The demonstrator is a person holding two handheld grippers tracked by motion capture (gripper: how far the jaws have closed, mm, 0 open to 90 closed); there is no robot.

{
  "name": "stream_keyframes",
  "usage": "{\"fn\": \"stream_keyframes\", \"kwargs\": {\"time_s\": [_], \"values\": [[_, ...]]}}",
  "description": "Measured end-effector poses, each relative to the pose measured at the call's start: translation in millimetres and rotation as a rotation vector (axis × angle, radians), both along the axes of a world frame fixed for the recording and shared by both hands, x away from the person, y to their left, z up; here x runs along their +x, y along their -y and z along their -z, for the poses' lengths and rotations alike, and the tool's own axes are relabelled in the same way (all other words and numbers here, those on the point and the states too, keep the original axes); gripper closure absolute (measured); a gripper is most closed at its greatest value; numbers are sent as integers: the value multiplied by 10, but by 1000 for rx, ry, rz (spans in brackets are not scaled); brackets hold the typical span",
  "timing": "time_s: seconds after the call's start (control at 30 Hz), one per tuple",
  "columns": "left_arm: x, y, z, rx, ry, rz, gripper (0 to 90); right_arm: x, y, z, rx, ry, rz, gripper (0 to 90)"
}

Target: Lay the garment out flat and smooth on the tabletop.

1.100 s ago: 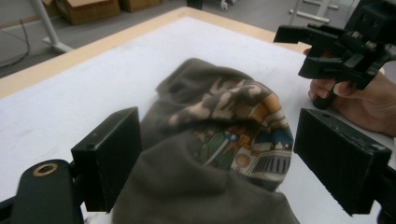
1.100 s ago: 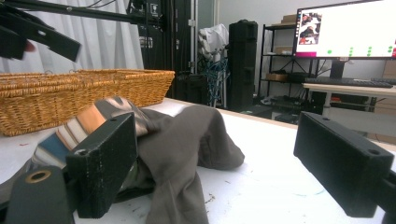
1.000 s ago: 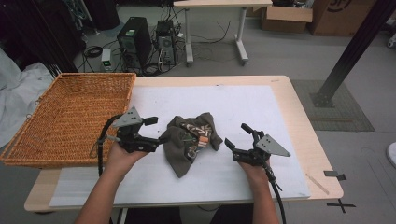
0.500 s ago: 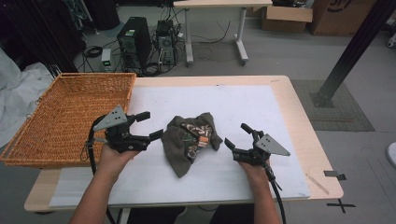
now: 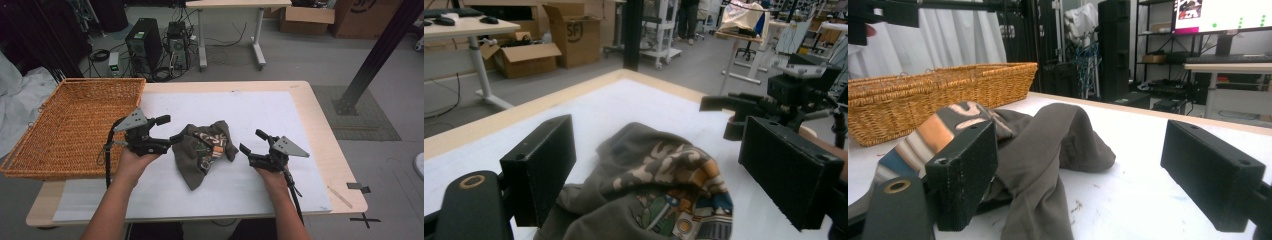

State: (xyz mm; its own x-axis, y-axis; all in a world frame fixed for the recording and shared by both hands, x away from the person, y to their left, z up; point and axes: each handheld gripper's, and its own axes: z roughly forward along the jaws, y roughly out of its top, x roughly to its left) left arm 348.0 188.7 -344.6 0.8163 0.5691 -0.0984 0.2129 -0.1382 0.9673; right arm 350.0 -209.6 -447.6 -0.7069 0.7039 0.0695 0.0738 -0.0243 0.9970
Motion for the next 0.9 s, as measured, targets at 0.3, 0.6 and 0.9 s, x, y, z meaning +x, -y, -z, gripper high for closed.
{"fn": "stream_keyframes", "kwargs": {"time_s": [0.3,0.6,0.9], "values": [[166,95,122,16,-29,16,157,424,-408,-53,-145,-219,-138,430],[237,148,159,7,-50,-17,158,137,-482,-330,-328,-126,-376,845],[323,366,257,58,-76,-3,159,-395,-350,-164,-516,-181,-441,834]]}}
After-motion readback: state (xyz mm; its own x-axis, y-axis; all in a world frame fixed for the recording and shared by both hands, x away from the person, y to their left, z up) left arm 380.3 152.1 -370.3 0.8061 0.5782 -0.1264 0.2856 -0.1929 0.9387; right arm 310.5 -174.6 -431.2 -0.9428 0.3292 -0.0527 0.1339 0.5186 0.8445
